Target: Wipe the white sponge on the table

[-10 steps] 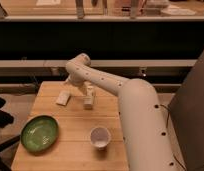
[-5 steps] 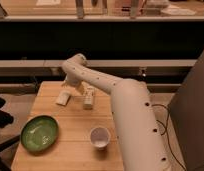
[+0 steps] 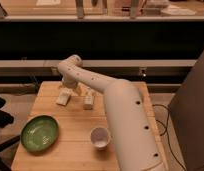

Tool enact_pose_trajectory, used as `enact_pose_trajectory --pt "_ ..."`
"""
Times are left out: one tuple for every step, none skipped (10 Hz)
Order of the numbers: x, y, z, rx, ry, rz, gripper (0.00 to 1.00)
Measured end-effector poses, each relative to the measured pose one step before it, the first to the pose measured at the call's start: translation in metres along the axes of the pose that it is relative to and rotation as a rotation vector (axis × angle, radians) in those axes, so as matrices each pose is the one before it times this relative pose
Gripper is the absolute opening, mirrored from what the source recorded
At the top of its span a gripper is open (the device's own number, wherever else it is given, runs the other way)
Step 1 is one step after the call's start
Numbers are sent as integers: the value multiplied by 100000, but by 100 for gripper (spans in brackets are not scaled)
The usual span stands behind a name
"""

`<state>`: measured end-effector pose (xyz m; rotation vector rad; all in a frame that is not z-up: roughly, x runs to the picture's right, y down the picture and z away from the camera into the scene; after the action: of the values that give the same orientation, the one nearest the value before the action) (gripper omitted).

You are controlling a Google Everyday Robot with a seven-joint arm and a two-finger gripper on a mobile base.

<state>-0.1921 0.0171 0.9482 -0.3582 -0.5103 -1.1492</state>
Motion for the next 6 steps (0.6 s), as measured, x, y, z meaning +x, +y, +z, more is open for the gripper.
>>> enact_pose_trajectory --pt "147 505 212 -1353 -164 -477 80" --pt "38 77 257 -659 -52 -359 80" --pt "-341 -485 485 -298 -606 -798 80" --pt "-383 -543 409 -190 -664 -733 80" --pt "-71 24 247 -603 -229 -212 80" --pt "-57 177 213 -812 -312 -199 80"
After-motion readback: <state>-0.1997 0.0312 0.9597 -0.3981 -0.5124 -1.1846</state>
